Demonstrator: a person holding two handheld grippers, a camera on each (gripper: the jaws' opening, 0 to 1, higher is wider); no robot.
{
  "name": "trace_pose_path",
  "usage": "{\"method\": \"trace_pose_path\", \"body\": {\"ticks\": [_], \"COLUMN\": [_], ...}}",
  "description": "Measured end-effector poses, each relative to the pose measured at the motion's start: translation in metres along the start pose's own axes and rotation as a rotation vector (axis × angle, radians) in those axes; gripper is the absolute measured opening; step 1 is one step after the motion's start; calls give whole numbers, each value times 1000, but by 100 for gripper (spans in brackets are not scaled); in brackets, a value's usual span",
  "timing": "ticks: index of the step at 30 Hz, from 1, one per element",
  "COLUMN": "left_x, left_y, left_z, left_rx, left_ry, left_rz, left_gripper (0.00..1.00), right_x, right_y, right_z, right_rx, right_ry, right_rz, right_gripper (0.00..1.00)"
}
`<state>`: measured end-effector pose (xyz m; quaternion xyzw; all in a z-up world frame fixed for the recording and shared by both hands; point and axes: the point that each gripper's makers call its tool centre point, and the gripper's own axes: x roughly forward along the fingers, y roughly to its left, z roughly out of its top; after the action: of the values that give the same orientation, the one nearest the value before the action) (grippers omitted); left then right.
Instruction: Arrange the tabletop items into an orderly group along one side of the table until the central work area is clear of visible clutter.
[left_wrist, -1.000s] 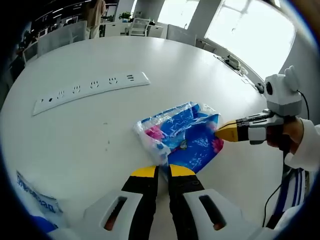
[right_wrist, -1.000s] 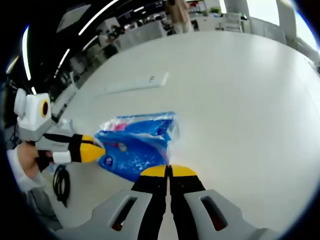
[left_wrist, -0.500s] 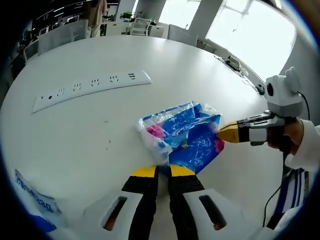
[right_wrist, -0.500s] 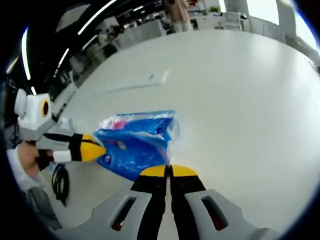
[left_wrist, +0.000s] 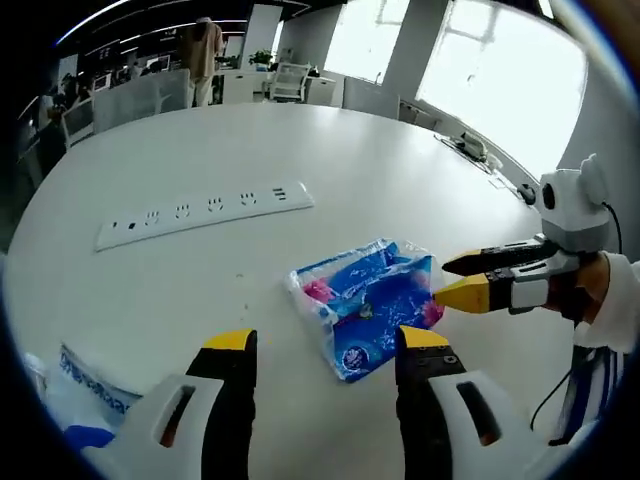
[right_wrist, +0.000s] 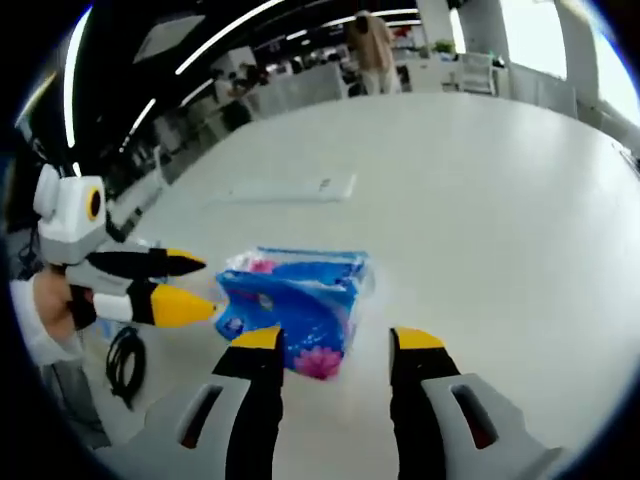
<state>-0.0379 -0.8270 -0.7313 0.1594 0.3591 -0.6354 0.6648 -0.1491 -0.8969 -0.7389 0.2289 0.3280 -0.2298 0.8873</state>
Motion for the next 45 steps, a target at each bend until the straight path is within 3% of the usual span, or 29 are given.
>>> {"method": "trace_pose_path", "body": {"ticks": [6, 17, 23, 36, 42, 45], "left_x": [-21, -70, -94, -122, -141, -149], "left_y": [-9, -6, 9, 30, 27, 26], "left_z": [-3, -23, -37, -55, -64, -77], "left_rx": [27, 35, 27, 5, 11, 3], "left_ry": [-13, -27, -32, -34, -61, -68], "left_rz": [4, 33, 61, 102, 93, 88], "left_gripper": [66, 70, 71, 69, 69, 69], "right_x": [-22, -54, -64, -72, -78, -82], "right_y": [4, 22, 30, 37, 52, 57], "right_z": [-6, -23, -30, -36, -34, -40], "right_rx": [25, 24, 41, 63, 120, 112], "right_ry": [-27, -58, -71, -82, -121, -122], "right_rz": [-9, 0, 2, -2, 49, 61], "right_gripper": [51, 49, 49, 47, 46, 46]}}
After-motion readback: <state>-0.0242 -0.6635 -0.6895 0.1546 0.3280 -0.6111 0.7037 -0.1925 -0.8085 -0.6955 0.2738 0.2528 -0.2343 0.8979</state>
